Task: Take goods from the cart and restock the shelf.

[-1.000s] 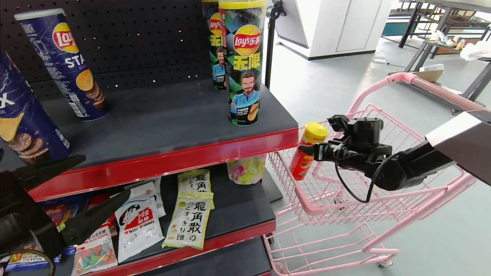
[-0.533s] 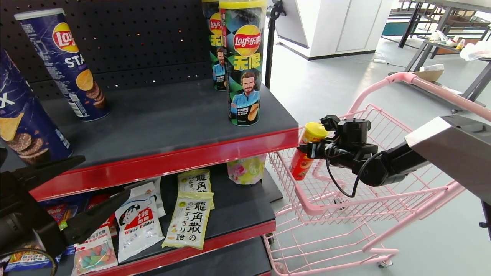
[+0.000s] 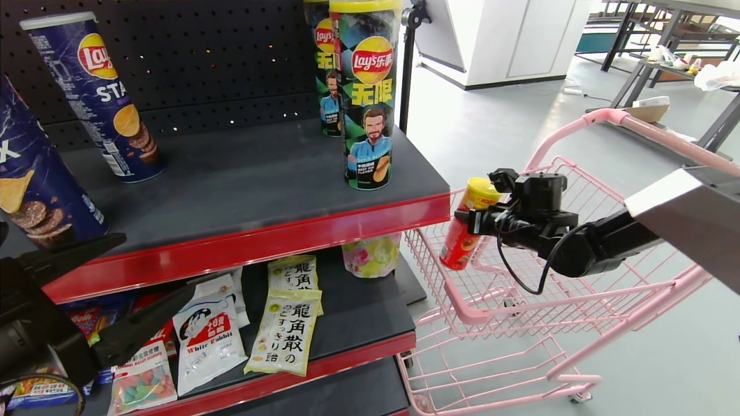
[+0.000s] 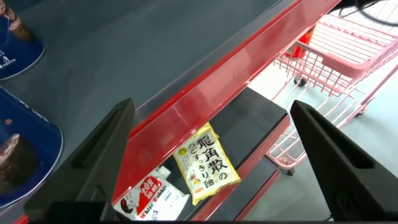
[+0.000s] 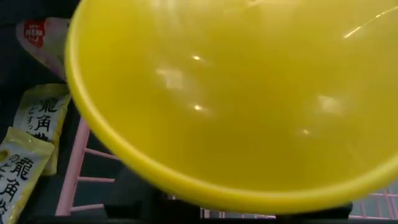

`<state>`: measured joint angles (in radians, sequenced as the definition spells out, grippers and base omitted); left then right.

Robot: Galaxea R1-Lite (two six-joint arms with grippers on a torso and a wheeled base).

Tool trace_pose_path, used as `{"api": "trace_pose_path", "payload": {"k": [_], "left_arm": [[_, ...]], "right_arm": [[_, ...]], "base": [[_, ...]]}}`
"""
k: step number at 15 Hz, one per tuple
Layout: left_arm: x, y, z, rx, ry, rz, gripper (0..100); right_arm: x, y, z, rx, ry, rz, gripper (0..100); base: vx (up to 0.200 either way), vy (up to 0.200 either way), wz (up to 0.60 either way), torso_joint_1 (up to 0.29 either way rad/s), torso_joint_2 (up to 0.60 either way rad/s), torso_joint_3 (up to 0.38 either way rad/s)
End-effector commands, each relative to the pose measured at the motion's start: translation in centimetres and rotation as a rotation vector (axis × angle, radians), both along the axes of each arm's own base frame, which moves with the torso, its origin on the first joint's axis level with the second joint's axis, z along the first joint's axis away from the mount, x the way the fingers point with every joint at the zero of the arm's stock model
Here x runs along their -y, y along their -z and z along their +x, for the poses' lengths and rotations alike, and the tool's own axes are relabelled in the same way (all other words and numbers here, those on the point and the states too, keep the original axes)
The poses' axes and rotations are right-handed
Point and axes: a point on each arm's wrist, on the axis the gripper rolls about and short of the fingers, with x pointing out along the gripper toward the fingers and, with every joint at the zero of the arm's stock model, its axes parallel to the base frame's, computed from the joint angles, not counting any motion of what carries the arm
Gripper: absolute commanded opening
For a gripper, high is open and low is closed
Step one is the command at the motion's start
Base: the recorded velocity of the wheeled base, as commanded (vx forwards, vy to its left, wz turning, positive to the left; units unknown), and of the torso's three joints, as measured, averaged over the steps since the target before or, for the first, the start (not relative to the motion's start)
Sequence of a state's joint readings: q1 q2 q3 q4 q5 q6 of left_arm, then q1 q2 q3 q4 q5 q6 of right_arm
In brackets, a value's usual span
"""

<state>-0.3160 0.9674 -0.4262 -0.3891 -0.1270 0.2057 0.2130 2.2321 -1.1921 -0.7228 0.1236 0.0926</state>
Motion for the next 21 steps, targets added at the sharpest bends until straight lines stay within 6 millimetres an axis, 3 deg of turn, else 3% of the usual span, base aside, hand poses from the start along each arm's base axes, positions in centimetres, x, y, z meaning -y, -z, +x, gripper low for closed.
{"api": "trace_pose_path", "payload": {"k": [1, 4, 6, 9, 10, 11, 13, 15, 17, 21], "left_arm": [[0.0, 0.0, -0.1, 0.004, -0.001, 0.000, 100], [-0.1, 0.0, -0.4, 0.013, -0.006, 0.003, 100], [-0.2, -0.1, -0.6, 0.025, -0.029, 0.003, 100], [-0.4, -0.2, -0.7, 0.034, -0.064, 0.008, 100], [-0.4, -0.2, -0.7, 0.036, -0.064, 0.007, 100], [-0.4, -0.3, -1.0, 0.053, -0.061, 0.027, 100], [-1.1, 0.3, -2.9, 0.085, -0.057, 0.048, 100], [-1.9, 1.1, -5.4, 0.072, -0.054, 0.075, 100], [-2.3, 1.4, -6.7, 0.049, -0.049, 0.094, 100], [-2.3, 1.1, -6.6, 0.063, -0.050, 0.119, 100]], "right_arm": [[1.2, -7.9, -5.5, 0.123, -0.003, -0.013, 0], [2.6, -13.9, -10.9, 0.189, 0.095, -0.055, 0], [3.4, -16.2, -15.4, 0.150, 0.096, -0.073, 0], [3.5, -18.4, -23.0, 0.107, 0.023, -0.087, 0], [3.6, -18.5, -23.3, 0.107, 0.023, -0.089, 0], [4.0, -18.2, -26.5, 0.111, -0.013, -0.106, 0], [5.1, -17.6, -29.7, 0.160, -0.014, -0.147, 0], [5.6, -17.0, -31.1, 0.175, -0.015, -0.162, 0], [5.8, -16.5, -31.3, 0.168, -0.006, -0.174, 0], [6.1, -15.9, -31.2, 0.154, 0.011, -0.204, 0]], "base": [[0.000, 0.000, 0.00, 0.000, 0.00, 0.000], [0.000, 0.000, 0.00, 0.000, 0.00, 0.000], [0.000, 0.000, 0.00, 0.000, 0.00, 0.000], [0.000, 0.000, 0.00, 0.000, 0.00, 0.000], [0.000, 0.000, 0.00, 0.000, 0.00, 0.000], [0.000, 0.000, 0.00, 0.000, 0.00, 0.000], [0.000, 0.000, 0.00, 0.000, 0.00, 0.000], [0.000, 0.000, 0.00, 0.000, 0.00, 0.000], [0.000, 0.000, 0.00, 0.000, 0.00, 0.000], [-0.050, 0.000, 0.00, -0.002, 0.00, 0.002]]}}
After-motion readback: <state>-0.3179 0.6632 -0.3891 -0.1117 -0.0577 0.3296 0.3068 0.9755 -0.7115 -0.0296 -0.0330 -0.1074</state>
